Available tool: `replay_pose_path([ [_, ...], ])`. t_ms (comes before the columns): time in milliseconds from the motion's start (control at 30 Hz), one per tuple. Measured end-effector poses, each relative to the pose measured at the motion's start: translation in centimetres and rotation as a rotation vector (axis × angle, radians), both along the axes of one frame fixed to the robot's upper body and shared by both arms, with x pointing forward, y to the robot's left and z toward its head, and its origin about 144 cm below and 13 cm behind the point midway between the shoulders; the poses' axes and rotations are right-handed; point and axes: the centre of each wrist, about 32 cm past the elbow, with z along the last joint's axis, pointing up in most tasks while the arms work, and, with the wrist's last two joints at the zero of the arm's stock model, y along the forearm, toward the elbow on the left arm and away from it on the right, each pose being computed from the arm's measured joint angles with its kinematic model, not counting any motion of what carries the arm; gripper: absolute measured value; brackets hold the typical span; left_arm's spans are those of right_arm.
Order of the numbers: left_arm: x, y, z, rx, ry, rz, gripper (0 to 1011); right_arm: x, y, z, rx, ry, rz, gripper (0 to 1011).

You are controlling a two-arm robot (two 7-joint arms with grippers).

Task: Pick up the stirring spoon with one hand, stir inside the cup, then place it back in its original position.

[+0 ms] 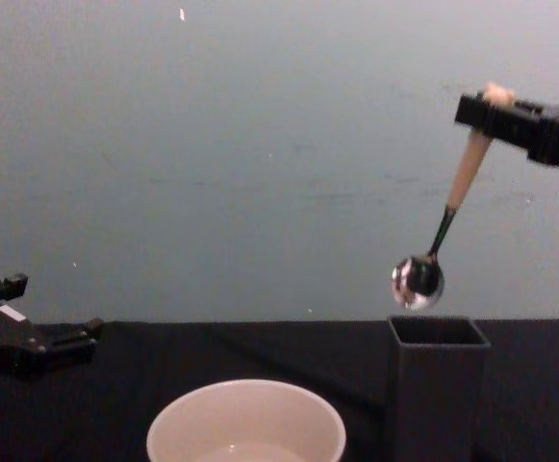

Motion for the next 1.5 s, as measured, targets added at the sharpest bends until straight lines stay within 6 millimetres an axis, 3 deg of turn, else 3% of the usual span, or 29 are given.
replay_pose_path([
  [367,0.0,0.0,0.0,0.0,0.0,0.0,1001,0.9,1.9,0.4,0.02,-0.057,0.059,214],
  [800,0.0,0.0,0.0,0.0,0.0,0.0,1001,2.7,6.1,-2.0,-0.069,-0.095,0.239,214],
  [1500,0.0,0.0,0.0,0.0,0.0,0.0,1001,4.6,9.7,-6.6,-0.182,-0.074,0.3,214],
])
